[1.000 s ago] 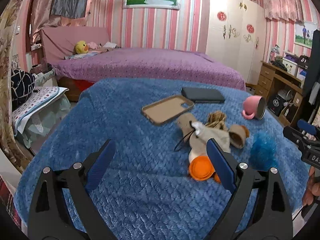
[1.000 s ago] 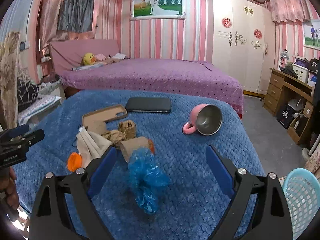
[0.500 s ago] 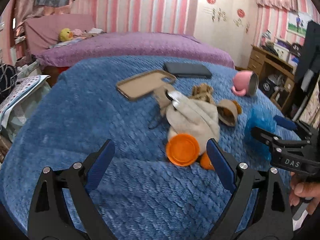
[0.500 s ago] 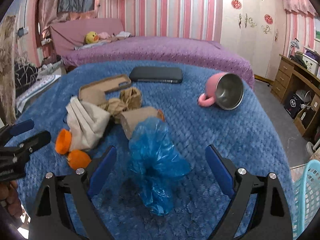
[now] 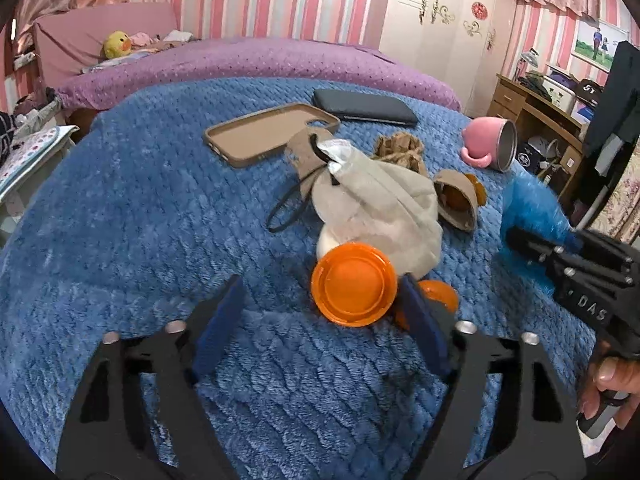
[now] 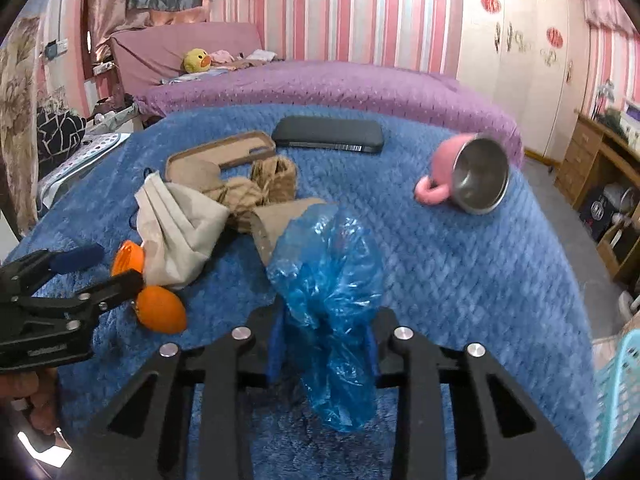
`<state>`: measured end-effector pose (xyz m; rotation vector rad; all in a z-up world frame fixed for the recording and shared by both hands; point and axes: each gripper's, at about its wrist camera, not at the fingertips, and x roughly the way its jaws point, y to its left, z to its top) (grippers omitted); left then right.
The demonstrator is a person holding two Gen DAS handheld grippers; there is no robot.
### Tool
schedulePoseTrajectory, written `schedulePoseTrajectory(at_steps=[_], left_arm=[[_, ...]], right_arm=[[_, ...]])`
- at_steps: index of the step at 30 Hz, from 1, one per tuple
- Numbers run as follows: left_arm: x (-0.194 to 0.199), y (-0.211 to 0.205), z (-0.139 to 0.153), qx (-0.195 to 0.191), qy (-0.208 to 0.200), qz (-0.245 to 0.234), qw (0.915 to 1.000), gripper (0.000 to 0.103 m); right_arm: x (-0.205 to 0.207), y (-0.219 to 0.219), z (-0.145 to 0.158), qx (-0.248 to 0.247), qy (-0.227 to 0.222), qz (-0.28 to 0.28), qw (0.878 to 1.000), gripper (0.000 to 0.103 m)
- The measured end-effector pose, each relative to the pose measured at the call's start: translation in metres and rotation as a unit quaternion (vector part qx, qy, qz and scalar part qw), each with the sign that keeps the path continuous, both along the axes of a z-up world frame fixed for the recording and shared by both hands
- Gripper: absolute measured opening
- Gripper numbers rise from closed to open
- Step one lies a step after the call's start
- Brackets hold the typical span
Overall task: Collect trash
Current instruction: 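Return to the bed and grasp the blue plastic bag with the right gripper, then grasp the orange lid with the left gripper while the right holds the blue bag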
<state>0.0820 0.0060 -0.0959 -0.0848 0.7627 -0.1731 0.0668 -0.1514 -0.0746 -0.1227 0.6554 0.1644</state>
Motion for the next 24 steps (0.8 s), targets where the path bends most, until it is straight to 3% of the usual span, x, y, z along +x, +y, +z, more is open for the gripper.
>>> schedulePoseTrajectory(at_steps=[3, 5, 10, 24], left_arm=[[0.002, -0.002, -0.001, -0.013, 0.005, -0.011, 0.9998, 0.044], [0.002, -0.006, 0.000, -0.015, 0.005, -0.022, 0.9996, 0.039], [-0.006, -0.007, 0.010, -0.016, -0.010, -0.023, 0.9996, 0.039], [-0.038, 0.011, 0.065, 0.004, -0.102, 0.024, 0.9945, 0.039]], right_arm=[[-0.004, -0.001, 0.006, -0.002, -0.008, -0.005, 1.000, 0.032], [-0.004, -0.002, 0.009, -0.002, -0.011, -0.004, 1.000, 0.032], [-0.007, -0.011, 0.017, 0.011, -0.018, -0.007, 1.000, 0.032], [-0.033, -0.027, 0.051, 0.042, -0.073, -0.014, 0.996, 0.032]])
